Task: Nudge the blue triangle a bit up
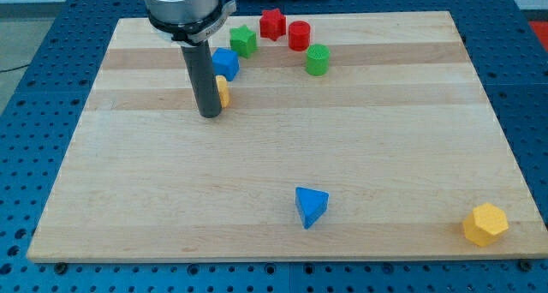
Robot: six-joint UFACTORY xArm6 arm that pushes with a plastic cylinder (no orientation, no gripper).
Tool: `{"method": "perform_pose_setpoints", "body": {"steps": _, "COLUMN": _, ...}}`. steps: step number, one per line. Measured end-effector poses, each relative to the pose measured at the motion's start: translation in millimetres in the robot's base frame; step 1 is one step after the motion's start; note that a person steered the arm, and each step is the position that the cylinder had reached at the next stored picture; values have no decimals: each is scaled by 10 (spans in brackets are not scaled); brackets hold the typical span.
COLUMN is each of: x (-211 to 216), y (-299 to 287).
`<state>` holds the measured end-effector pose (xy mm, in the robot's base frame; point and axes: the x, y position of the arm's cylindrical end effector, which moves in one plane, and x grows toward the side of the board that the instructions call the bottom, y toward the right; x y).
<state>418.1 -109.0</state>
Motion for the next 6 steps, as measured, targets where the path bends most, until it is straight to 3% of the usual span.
{"method": "perform_pose_setpoints", "body": {"steps": 2, "x": 1265, "y": 246}}
{"method": "perform_pose_setpoints", "body": {"steps": 3, "x": 1808, "y": 893}}
{"method": "perform_pose_setpoints", "body": {"steps": 4, "x": 2006, "y": 1458}}
{"method": "perform_pose_setpoints", "body": {"steps": 5, "x": 1963, "y": 1643}}
{"method": "perform_pose_setpoints", "body": {"steps": 6, "x": 1901, "y": 1394}}
